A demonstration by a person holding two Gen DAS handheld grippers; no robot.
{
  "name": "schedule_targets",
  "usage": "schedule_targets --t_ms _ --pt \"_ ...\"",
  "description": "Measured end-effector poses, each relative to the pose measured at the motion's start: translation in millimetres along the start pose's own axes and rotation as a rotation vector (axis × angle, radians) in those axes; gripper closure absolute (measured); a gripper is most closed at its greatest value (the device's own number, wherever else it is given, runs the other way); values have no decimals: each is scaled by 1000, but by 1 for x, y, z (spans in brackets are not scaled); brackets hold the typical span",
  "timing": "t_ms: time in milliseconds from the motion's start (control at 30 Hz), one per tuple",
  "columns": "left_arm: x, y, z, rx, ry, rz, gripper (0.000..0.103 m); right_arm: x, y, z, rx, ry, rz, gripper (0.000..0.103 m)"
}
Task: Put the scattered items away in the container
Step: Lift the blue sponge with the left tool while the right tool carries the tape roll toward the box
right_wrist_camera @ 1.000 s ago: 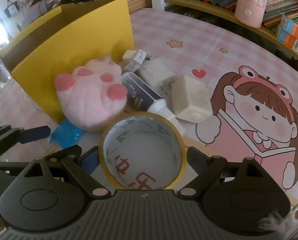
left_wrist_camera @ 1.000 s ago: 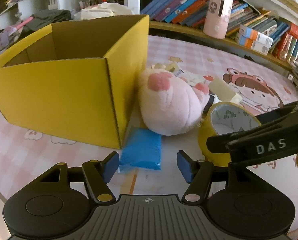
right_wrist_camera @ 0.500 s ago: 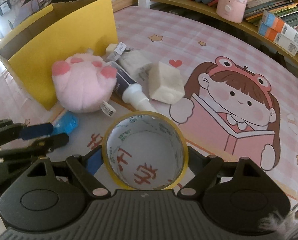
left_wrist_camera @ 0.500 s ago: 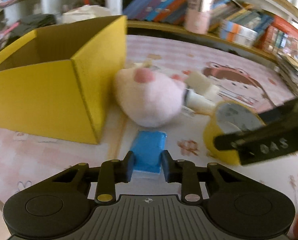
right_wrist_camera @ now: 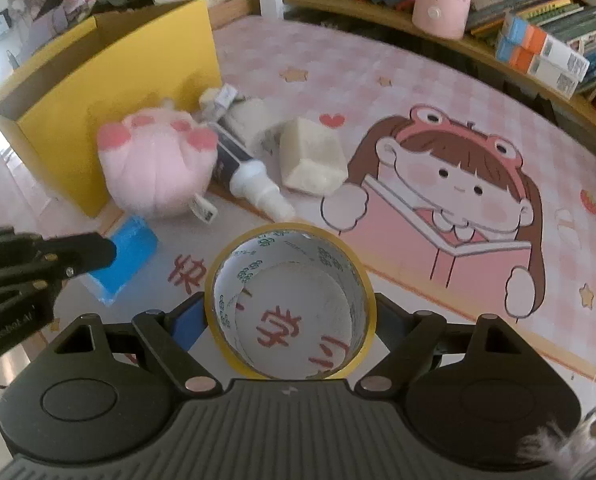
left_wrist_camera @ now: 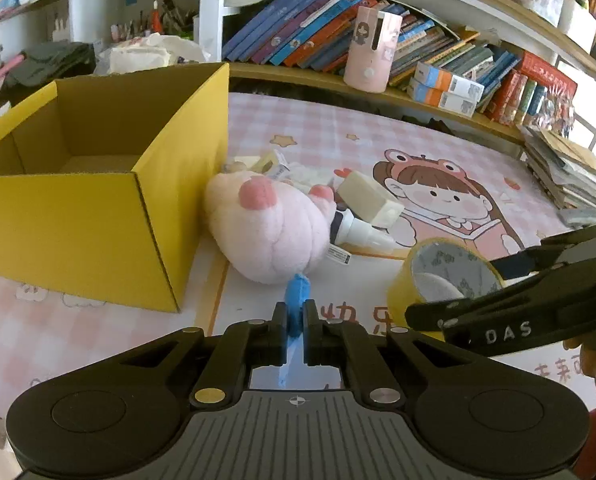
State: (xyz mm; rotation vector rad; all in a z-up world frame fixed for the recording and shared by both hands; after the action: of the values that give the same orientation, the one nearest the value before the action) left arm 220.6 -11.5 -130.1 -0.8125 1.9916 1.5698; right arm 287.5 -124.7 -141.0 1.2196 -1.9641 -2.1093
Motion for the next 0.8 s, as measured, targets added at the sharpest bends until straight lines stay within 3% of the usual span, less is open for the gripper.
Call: schedule_targets --t_ms 100,333,567,800 --pt "-1 -3 -2 -2 -23 12 90 1 -1 0 0 -6 1 18" --pt "4 -16 -2 -52 -72 51 84 4 -5 0 13 13 6 18" --pt "8 -24 7 -82 -69 71 84 6 -8 1 19 22 17 19" --pt "14 -25 15 -77 -21 74 91 7 -9 2 19 24 15 19"
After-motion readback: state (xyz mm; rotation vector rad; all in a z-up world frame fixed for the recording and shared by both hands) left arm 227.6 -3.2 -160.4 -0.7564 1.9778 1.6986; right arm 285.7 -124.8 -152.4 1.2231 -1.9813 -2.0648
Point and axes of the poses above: each gripper's, at about its wrist camera, not at the fingertips, and y roughly against the way its jaws point, z to its left, x to its underside, the point moved 9 cm from there along -y, roughly the way its jaws point, and after that the axes turned 10 degrees about x, right-handed, at the moved point
